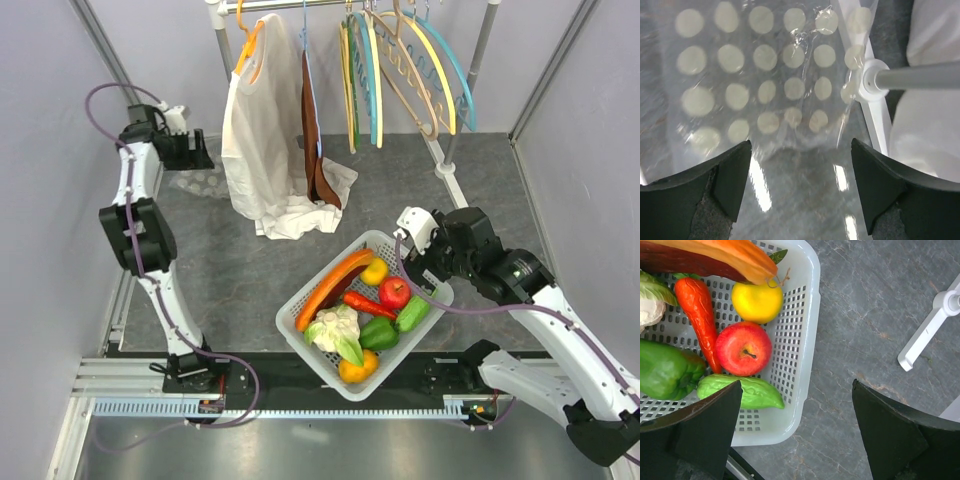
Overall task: Place the food in the zip-top bag and seal the zipper
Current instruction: Pick up the zipper food storage bag at the corner of the board.
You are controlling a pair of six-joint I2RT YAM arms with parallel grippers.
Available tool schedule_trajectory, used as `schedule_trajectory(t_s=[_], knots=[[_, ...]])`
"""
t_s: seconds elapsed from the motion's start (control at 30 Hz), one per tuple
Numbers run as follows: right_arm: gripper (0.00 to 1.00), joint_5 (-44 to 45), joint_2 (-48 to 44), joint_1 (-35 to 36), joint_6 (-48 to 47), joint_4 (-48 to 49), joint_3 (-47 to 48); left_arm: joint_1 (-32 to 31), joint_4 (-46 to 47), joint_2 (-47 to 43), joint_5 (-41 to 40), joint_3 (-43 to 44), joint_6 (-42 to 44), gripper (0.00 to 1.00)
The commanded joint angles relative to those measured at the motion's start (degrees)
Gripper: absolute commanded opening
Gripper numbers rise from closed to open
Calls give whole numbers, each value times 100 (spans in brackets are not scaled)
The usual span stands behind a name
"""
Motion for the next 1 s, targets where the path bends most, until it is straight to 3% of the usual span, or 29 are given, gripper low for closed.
schedule_trajectory(t_s=[0.0,0.27,0.37,0.43,0.53,0.63,0.67,0.77,0.97], knots=[[98,-162,133,-19,74,-53,251,-613,475,548,-506,550,198,85],[98,-136,344,-45,4,-88,434,-1072,810,1349,-1235,928,453,81],[98,-127,432,-45,30,-62,557,-1090,819,1446,-1402,911,567,74],[98,-162,467,-45,170,0,619,-1098,775,1411,-1517,858,620,56],[98,-303,511,-45,311,17,751,-1055,678,1175,-1676,604,770,40],[98,-417,529,-45,346,79,979,-941,390,771,-1676,305,937,15],[98,-400,520,-45,355,88,1128,-844,327,543,-1676,130,963,2],[98,-426,538,-45,451,123,1427,-572,-24,129,-1309,-230,972,2],[98,-532,433,-45,653,70,1718,-45,-647,-1548,-763,-1292,1182,2]])
